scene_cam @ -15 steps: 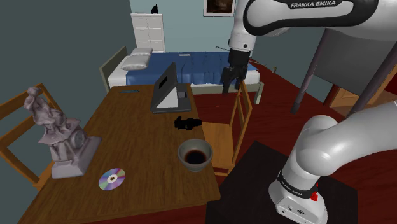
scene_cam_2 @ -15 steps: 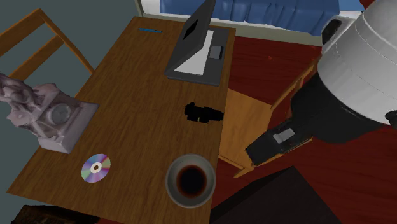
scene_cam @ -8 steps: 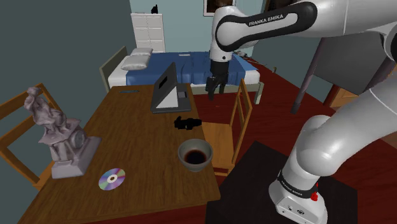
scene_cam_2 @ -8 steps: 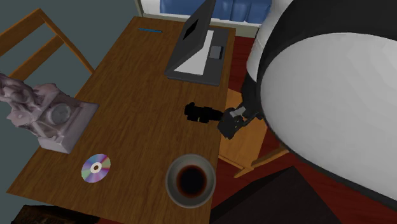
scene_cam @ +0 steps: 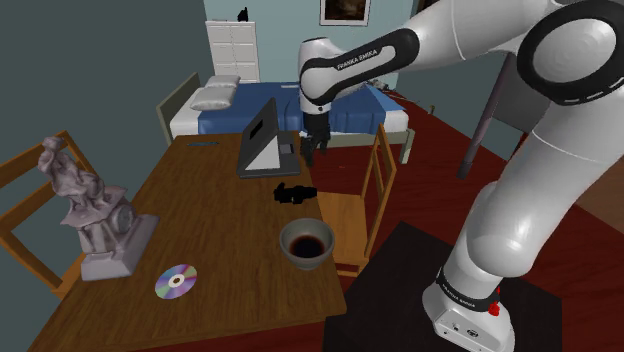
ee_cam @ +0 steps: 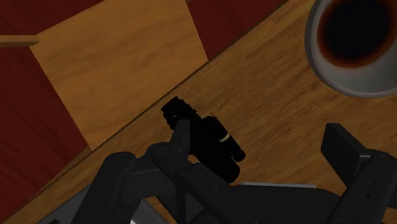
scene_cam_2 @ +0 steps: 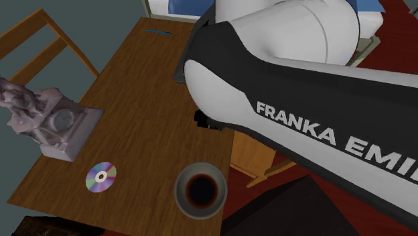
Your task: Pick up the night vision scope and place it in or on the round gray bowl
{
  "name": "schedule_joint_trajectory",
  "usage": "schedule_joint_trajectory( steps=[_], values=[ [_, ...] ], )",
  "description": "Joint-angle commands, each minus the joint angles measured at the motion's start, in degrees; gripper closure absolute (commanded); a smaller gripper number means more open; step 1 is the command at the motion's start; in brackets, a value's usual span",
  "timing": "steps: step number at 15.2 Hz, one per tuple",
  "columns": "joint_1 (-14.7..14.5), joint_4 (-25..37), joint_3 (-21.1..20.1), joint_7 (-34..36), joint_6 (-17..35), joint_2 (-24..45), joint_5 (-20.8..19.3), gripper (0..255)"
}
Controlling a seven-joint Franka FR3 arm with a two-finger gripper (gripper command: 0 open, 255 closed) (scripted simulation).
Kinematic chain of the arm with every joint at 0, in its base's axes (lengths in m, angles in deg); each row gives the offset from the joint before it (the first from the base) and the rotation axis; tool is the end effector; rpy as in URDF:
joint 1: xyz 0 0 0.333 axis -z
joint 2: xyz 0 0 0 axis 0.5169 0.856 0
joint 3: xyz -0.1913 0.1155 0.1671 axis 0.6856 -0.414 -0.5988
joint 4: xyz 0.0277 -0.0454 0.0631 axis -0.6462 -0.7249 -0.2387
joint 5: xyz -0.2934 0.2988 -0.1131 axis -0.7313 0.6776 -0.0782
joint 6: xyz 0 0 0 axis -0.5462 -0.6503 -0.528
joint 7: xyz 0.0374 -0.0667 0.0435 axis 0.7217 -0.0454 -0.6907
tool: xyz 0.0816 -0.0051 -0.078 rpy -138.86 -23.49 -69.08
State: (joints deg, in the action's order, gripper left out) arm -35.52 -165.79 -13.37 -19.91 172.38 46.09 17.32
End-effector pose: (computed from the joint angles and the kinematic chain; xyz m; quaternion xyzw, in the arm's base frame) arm 0.5476 0.0030 0.3897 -0.9949 -0.0963 0.0289 0.0003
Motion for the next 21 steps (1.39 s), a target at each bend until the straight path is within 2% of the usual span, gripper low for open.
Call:
schedule_joint_trajectory(
  steps=[1, 8, 14, 21],
  values=[
    [-0.22, 2.78, -0.15, -1.21, 1.67, 4.88, -0.77, 0],
    [-1.11, 14.92, -1.02, -4.27, 4.18, 20.97, -3.85, 0],
    [-2.18, 28.13, -1.5, -6.6, 3.84, 35.01, -6.75, 0],
    [-1.84, 25.6, -1.31, -6.46, 8.4, 37.0, -6.95, 0]
  ],
)
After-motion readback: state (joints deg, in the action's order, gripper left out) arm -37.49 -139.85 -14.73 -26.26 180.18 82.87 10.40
